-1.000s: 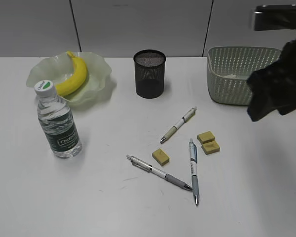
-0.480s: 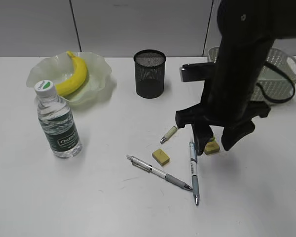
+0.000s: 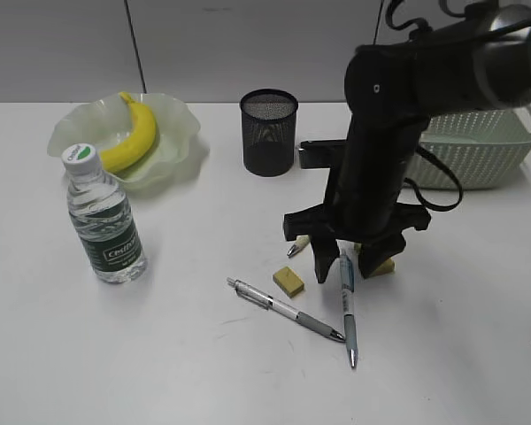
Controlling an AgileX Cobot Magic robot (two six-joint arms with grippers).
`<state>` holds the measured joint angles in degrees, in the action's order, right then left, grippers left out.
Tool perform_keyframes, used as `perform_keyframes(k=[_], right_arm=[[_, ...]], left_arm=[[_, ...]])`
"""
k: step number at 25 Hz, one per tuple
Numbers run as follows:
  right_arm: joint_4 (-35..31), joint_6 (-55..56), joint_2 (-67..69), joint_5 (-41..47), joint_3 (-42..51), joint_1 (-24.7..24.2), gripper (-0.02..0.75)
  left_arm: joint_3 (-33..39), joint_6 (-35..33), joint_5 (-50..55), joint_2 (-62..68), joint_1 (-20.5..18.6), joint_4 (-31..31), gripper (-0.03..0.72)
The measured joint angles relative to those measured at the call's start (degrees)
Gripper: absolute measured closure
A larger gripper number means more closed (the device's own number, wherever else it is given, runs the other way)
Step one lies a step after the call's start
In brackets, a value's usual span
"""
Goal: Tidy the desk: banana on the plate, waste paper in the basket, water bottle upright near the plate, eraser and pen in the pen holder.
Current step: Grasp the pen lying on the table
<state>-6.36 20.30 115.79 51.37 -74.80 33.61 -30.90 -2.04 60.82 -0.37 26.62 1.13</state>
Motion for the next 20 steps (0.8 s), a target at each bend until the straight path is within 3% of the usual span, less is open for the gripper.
perform_keyframes(k=[13, 15, 18, 20], right_arm=[[1.28, 1.36, 7.46, 1.34, -2.37, 0.0, 0.295], [1.4, 1.43, 7.46, 1.29, -2.43, 0.0, 0.363], [2.11, 0.85, 7.5, 1.36, -2.43, 0.0, 0.595], [2.24, -0.21, 7.5, 1.71, -2.43, 0.0, 0.623]], left_arm=[[0.0, 0.0, 0.0, 0.0, 0.0, 0.0, 0.253], [0.0, 0.0, 0.0, 0.0, 0.0, 0.0, 0.253], [0.0, 0.0, 0.0, 0.0, 0.0, -0.05, 0.253], [0.0, 0.0, 0.0, 0.0, 0.0, -0.05, 0.253]])
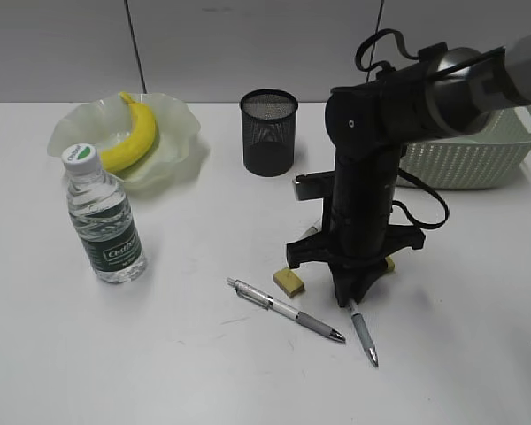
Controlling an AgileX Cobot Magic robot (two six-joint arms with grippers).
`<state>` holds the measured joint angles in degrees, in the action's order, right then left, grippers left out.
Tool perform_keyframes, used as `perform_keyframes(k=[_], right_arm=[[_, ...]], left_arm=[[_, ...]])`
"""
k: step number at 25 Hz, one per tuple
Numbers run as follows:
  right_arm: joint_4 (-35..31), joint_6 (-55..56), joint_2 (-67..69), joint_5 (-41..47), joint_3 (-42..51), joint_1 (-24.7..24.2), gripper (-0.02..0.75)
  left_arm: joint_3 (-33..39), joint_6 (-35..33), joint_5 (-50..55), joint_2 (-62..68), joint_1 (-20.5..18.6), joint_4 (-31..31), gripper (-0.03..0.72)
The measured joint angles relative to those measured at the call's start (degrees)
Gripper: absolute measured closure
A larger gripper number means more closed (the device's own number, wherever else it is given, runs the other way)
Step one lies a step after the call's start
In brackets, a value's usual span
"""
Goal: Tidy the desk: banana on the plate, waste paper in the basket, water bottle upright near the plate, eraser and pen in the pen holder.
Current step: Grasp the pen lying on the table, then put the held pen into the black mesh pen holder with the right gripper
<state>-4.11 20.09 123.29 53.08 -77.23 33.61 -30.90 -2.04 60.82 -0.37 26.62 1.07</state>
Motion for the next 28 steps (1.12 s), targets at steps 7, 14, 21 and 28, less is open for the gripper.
perform_keyframes(k=[7, 14, 21, 28], right_arm=[[1.93, -1.11, -8.52, 0.55, 0.06, 0.0, 0.623], [4.11, -4.49, -21.05, -17.19, 0.1, 0.0, 0.623], [9.68, -6.94, -19.05, -49.47, 0.1, 0.0, 0.623], [14.88, -14.37, -9.04, -71.19, -2.41, -0.08, 0.623]], left_arm=[[0.0, 0.0, 0.0, 0.0, 0.0, 0.0, 0.253], [0.0, 0.0, 0.0, 0.0, 0.0, 0.0, 0.253], [0.0, 0.0, 0.0, 0.0, 0.0, 0.0, 0.253], [0.0, 0.0, 0.0, 0.0, 0.0, 0.0, 0.253]])
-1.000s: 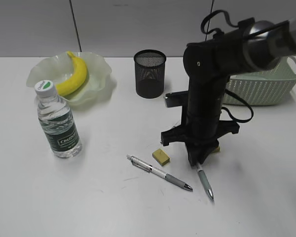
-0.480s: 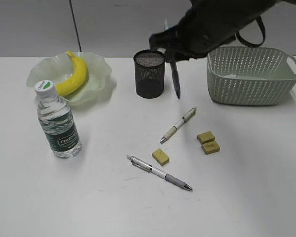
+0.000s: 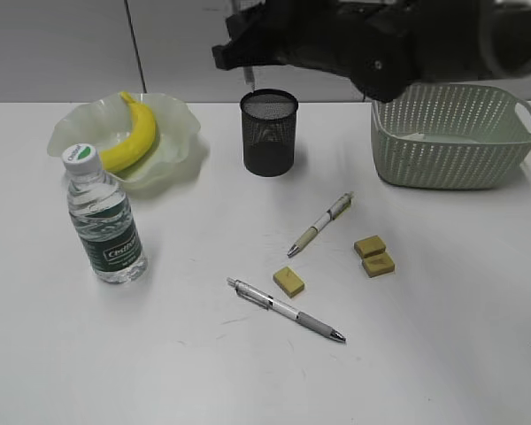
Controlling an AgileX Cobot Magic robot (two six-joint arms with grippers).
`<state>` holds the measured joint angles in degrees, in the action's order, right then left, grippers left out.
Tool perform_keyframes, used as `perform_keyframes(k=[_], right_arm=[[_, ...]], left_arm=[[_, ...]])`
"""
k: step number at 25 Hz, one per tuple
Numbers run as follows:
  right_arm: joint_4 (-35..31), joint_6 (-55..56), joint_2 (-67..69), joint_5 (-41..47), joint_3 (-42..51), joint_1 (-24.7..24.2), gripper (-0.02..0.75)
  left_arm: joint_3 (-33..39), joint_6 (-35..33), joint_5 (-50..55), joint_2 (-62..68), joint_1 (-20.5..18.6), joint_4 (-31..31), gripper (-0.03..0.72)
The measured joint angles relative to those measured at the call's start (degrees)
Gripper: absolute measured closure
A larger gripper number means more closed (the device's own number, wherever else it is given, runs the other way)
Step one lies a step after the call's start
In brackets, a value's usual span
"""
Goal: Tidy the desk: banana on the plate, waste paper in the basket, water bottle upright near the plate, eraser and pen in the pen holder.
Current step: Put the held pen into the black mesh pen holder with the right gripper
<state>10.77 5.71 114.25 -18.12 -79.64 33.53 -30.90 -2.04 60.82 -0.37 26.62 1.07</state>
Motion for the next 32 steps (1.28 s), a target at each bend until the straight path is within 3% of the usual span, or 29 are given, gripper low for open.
perform_keyframes(k=[4, 8, 20, 23, 27, 32], right_arm=[[-6.27, -6.2, 5.48, -0.4, -5.06, -1.0, 0.623], [-8.2, -7.17, 9.38, -0.85, -9.14, -2.49, 0.623], [-15.64, -7.56, 15.38, 0.15, -9.67, -3.92, 0.619], [-16.07, -7.61, 15.38, 0.39, -9.67, -4.11, 0.514], [-16.07, -7.66, 15.38, 1.99, -9.67, -4.17, 0.286], [-16.0, -7.66, 13.16, 9.98, -9.67, -4.17, 0.223]], left_arm=[[0.0, 0.0, 0.0, 0.0, 0.0, 0.0, 0.253], [0.0, 0.0, 0.0, 0.0, 0.0, 0.0, 0.253], [0.0, 0.0, 0.0, 0.0, 0.0, 0.0, 0.253], [0.0, 0.0, 0.0, 0.0, 0.0, 0.0, 0.253], [0.0, 0.0, 0.0, 0.0, 0.0, 0.0, 0.253], [0.0, 0.0, 0.0, 0.0, 0.0, 0.0, 0.253]])
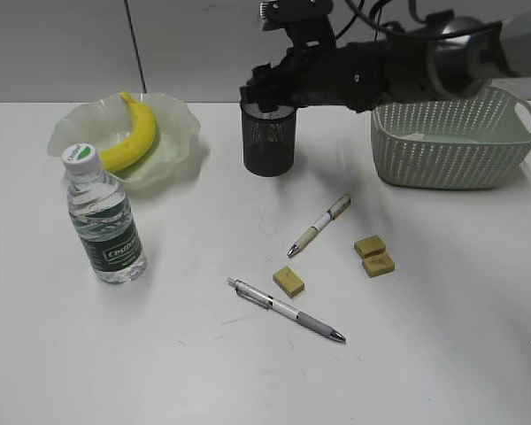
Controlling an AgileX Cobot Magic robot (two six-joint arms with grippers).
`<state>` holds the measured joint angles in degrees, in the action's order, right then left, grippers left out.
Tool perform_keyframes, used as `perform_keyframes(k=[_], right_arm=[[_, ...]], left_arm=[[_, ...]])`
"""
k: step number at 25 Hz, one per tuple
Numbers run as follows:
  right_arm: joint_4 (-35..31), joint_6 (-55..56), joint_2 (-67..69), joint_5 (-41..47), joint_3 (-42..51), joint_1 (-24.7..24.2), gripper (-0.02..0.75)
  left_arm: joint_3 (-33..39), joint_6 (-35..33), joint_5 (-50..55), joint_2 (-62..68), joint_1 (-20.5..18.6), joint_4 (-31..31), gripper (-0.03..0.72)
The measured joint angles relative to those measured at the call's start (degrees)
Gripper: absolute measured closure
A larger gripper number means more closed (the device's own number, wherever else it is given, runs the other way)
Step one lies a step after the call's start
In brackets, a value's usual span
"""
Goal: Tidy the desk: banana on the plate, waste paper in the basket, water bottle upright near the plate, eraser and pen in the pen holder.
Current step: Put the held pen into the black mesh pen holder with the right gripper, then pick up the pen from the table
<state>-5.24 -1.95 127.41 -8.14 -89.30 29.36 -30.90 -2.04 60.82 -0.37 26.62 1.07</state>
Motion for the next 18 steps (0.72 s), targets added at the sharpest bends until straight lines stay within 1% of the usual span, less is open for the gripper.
perform_keyframes(k=[3, 8, 14, 16, 18], right_arm=[[0.28, -0.06, -4.49, 8.91, 0.0, -0.12, 0.218], [3.02, -0.15, -13.35, 26.24, -0.12, -0.12, 0.218], [5.61, -0.25, -23.73, 50.7, -0.46, -0.12, 0.218], [5.78, -0.25, -27.2, 56.48, 0.32, -0.12, 0.218], [5.8, -0.25, -31.35, 60.15, 2.32, -0.12, 0.218]], left_arm=[[0.0, 0.0, 0.0, 0.0, 0.0, 0.0, 0.253], [0.0, 0.0, 0.0, 0.0, 0.0, 0.0, 0.253], [0.0, 0.0, 0.0, 0.0, 0.0, 0.0, 0.253], [0.0, 0.0, 0.0, 0.0, 0.0, 0.0, 0.253], [0.0, 0.0, 0.0, 0.0, 0.0, 0.0, 0.253]])
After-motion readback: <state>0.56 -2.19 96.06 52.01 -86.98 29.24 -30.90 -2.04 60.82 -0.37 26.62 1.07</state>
